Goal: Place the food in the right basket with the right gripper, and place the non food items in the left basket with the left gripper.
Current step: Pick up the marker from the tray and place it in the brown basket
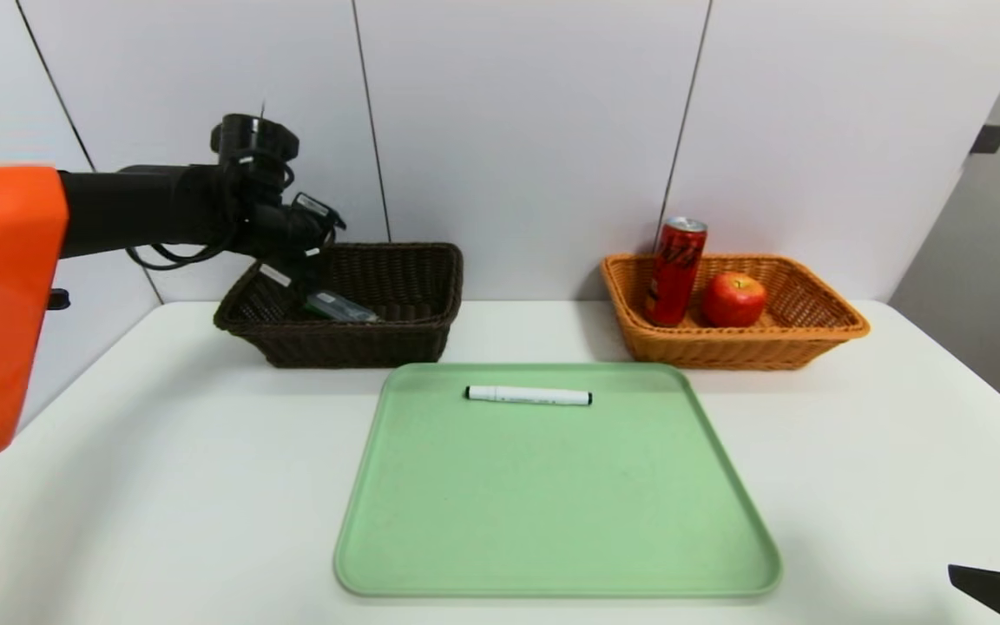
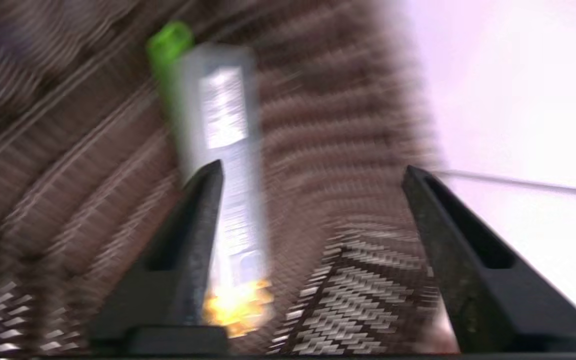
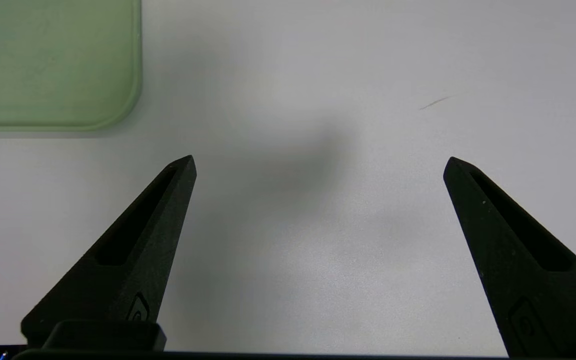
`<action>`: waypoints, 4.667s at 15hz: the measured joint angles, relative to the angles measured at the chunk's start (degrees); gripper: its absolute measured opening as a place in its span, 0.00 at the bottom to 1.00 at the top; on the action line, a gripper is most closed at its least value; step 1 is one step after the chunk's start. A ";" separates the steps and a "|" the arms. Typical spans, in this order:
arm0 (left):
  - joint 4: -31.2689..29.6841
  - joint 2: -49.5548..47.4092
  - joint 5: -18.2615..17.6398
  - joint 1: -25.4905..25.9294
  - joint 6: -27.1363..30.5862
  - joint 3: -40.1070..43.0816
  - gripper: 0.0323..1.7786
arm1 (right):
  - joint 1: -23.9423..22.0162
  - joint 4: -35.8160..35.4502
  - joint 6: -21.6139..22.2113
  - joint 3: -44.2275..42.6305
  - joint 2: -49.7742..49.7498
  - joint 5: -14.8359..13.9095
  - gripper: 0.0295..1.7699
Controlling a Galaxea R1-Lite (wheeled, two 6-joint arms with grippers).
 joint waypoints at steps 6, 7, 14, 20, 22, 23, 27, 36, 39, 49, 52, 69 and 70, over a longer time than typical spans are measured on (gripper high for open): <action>-14.12 -4.27 5.79 -2.84 9.45 0.11 0.86 | 0.00 -0.06 0.35 0.21 -0.12 0.37 0.97; -14.49 -4.93 4.99 -3.19 9.62 0.11 0.87 | 0.00 -0.09 0.41 0.24 -0.20 0.43 0.97; -11.50 -8.96 0.38 -4.74 26.90 0.16 0.92 | 0.00 -1.77 0.48 1.67 -0.74 1.13 0.97; -14.06 -11.82 -19.21 -5.47 37.95 1.49 0.94 | -0.15 -7.28 0.45 4.90 -1.85 1.19 0.97; -14.17 -12.15 -27.03 -5.47 43.58 1.68 0.94 | -0.26 -7.40 0.48 5.14 -2.07 1.22 0.97; -14.28 -11.98 -29.99 -5.56 46.39 1.62 0.94 | -0.28 -7.42 0.48 5.23 -2.13 1.24 0.97; -14.62 -11.35 -40.42 -5.89 53.66 1.35 0.95 | -0.56 -7.50 0.48 5.21 -2.24 1.50 0.97; -14.38 -8.31 -55.85 -11.74 67.10 1.93 0.95 | -0.69 -7.70 0.39 2.72 -1.57 2.05 0.97; -13.90 -6.86 -56.06 -14.76 68.15 1.84 0.95 | -0.69 -7.70 0.41 2.17 -0.98 2.10 0.97; 17.36 -7.57 -45.50 -22.54 80.34 1.71 0.95 | -0.65 -7.78 0.39 2.08 0.99 2.79 0.97; 14.93 -6.19 -44.70 -24.16 82.21 2.04 0.95 | -0.67 -7.81 0.44 2.11 1.54 2.90 0.97; 17.91 2.01 -37.04 -24.09 108.17 1.34 0.95 | -0.69 -7.86 1.72 2.22 2.30 5.27 0.97; 17.77 2.82 -36.51 -24.09 108.36 1.18 0.95 | -0.69 -7.86 1.71 2.23 2.28 5.27 0.97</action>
